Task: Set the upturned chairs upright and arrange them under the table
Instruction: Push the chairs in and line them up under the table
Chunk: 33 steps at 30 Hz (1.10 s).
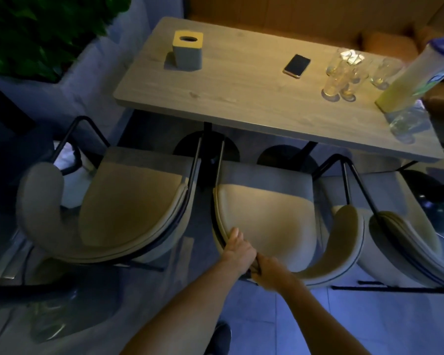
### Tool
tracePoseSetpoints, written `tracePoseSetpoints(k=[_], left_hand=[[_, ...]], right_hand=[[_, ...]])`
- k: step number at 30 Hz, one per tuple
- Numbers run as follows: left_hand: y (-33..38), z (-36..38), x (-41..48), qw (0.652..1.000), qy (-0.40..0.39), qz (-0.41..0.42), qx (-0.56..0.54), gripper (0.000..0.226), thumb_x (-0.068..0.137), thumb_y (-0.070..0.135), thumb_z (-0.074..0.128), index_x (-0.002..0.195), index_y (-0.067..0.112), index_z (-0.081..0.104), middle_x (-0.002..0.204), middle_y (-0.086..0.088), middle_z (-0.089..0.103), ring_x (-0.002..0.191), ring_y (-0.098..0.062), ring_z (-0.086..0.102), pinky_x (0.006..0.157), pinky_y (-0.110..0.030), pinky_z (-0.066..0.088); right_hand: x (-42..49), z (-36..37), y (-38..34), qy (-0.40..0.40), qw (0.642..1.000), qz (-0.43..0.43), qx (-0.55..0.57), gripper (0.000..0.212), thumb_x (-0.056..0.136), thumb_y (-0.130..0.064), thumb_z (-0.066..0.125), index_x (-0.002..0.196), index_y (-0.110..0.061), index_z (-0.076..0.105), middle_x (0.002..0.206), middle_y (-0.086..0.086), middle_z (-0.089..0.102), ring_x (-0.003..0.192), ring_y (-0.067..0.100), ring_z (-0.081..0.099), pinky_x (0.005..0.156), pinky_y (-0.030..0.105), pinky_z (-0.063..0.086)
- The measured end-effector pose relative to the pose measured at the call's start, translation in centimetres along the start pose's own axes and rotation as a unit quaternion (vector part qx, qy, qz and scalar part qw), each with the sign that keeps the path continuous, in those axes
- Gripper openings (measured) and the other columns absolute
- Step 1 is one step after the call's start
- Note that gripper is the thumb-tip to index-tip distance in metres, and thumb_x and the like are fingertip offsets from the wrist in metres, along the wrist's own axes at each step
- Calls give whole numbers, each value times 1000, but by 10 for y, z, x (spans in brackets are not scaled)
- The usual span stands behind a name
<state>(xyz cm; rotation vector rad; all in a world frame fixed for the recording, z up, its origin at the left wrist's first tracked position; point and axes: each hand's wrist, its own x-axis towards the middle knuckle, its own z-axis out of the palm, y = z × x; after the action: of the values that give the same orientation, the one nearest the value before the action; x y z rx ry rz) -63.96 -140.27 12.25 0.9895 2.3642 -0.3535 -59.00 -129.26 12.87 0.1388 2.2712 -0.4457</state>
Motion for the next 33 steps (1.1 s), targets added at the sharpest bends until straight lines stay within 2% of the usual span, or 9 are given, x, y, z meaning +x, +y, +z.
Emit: tracePoseSetpoints(k=[4,7,10,14,18,21,28,33], left_hand=[[2,-2,1,1000,-5,-13,-5,21,92,21,62,112,15,67,119,-9,66,128,-38,43,116,-57,9],[2,-4,-3,1000,3,-11,4,21,91,22,64,110,14,67,116,-9,67,125,-37,46,115,-57,12],[0,-2,-6,1000,19,-5,2,16,89,21,67,103,13,67,110,-8,68,120,-35,50,114,-56,15],[-1,0,-11,999,24,1,-22,12,89,18,68,98,11,67,108,-11,68,122,-37,47,115,-58,11],[-4,5,-13,999,31,1,-21,10,89,19,68,96,12,67,105,-11,69,121,-37,47,113,-58,13],[-8,9,-12,999,39,6,-26,4,91,13,64,93,11,67,105,-11,70,122,-38,46,113,-57,13],[-21,17,-12,999,46,19,-8,13,83,17,74,93,12,68,104,-10,69,116,-36,49,110,-54,19],[-32,18,-18,998,52,18,-8,10,87,18,70,95,11,68,105,-11,69,116,-36,49,111,-53,19]], right_hand=[[2,-3,-2,-9,1000,-4,-14,58,90,-43,60,136,-12,44,120,16,64,104,33,63,83,33,47],[-2,-4,-3,-14,1000,-4,-18,55,91,-39,61,135,-12,46,119,16,64,104,32,63,86,35,49],[-6,-4,-6,-14,1000,-7,-19,52,90,-38,61,134,-13,47,119,16,64,105,32,63,88,36,50],[-9,-1,-6,-2,1000,-3,-31,54,91,-41,58,137,-15,44,119,17,64,103,35,64,89,41,52],[-8,3,-8,4,999,-12,-40,49,94,-34,55,138,-15,43,119,16,64,102,32,64,87,38,51],[-6,4,-11,-3,999,-13,-29,53,92,-37,60,138,-16,43,120,15,64,103,31,64,90,38,52],[3,6,-19,-4,999,-33,-34,41,94,-30,59,130,-12,52,121,15,64,106,31,63,90,35,49],[12,11,-27,3,999,-42,-33,37,93,-32,61,125,-14,55,118,11,65,104,29,63,87,32,48]])
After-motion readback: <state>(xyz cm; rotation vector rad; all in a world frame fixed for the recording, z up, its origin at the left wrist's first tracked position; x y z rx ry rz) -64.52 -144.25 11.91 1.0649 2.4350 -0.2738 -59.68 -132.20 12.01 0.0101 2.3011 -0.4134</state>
